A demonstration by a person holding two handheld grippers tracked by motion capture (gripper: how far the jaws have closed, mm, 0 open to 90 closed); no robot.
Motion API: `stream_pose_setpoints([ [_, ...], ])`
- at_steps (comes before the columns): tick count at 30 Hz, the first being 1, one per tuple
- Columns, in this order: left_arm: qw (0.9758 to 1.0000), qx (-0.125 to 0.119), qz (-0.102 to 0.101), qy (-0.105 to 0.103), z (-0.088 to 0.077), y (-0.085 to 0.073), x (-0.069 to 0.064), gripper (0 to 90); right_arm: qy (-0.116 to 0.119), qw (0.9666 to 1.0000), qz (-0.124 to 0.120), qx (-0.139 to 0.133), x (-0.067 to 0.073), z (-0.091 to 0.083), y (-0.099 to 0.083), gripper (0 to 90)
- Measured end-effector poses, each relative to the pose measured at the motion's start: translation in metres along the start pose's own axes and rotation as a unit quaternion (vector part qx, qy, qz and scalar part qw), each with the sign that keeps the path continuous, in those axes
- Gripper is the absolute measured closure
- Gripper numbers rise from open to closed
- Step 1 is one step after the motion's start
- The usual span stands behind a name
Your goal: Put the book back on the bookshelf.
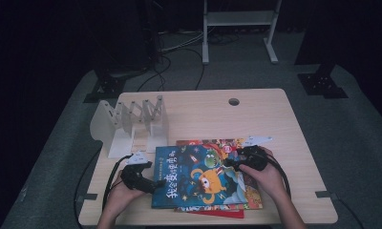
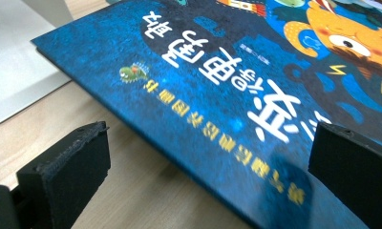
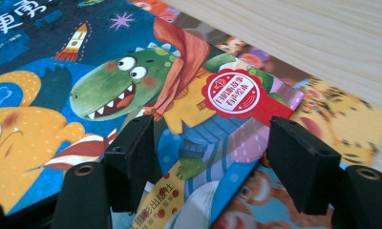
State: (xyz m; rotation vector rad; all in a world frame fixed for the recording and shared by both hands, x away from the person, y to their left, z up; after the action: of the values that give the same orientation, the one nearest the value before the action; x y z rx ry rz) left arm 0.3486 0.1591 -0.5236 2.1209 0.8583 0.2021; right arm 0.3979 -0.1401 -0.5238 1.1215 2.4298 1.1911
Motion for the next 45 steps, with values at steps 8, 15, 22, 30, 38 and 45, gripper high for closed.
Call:
stream_pose_setpoints([
  [8, 0.9999, 0.002, -0.01, 0.003, -0.002, -0.003, 0.003, 0.0, 0.01, 0.9999, -0.01, 0.002, 0.012, 0.003, 0.001, 32.9],
  [15, 0.9998, 0.001, -0.018, 0.0, -0.005, -0.008, 0.005, 0.0, 0.012, 0.9993, -0.036, -0.002, 0.013, -0.011, -0.001, 36.3],
  [22, 0.9998, 0.004, -0.019, 0.001, -0.009, -0.011, 0.004, 0.0, 0.006, 0.9987, -0.05, -0.001, 0.0, -0.038, -0.02, 39.8],
  [30, 0.9995, 0.0, -0.031, 0.0, -0.014, -0.018, 0.002, 0.0, 0.01, 0.9985, -0.053, 0.003, -0.004, -0.048, -0.037, 39.8],
  [38, 0.9993, 0.003, -0.037, -0.01, -0.016, -0.021, -0.002, 0.0, 0.043, 0.9965, -0.071, 0.01, 0.009, -0.04, -0.043, 38.3],
  [45, 0.9987, 0.0, -0.048, -0.019, -0.02, -0.027, -0.007, 0.0, 0.043, 0.9962, -0.076, 0.008, 0.012, -0.04, -0.043, 41.6],
])
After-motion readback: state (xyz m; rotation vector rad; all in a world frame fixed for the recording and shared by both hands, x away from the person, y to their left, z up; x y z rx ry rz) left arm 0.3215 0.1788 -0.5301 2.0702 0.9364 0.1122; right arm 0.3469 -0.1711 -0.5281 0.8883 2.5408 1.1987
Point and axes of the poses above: each handheld gripper's, and its own axes: z roughly forward along the jaws, y roughly out of its top, x roughly to its left, the point moved 9 cm from there along z, roughly forward along the jaws, and after that the axes turned 2 degrees about y, right-handed, at the moved point
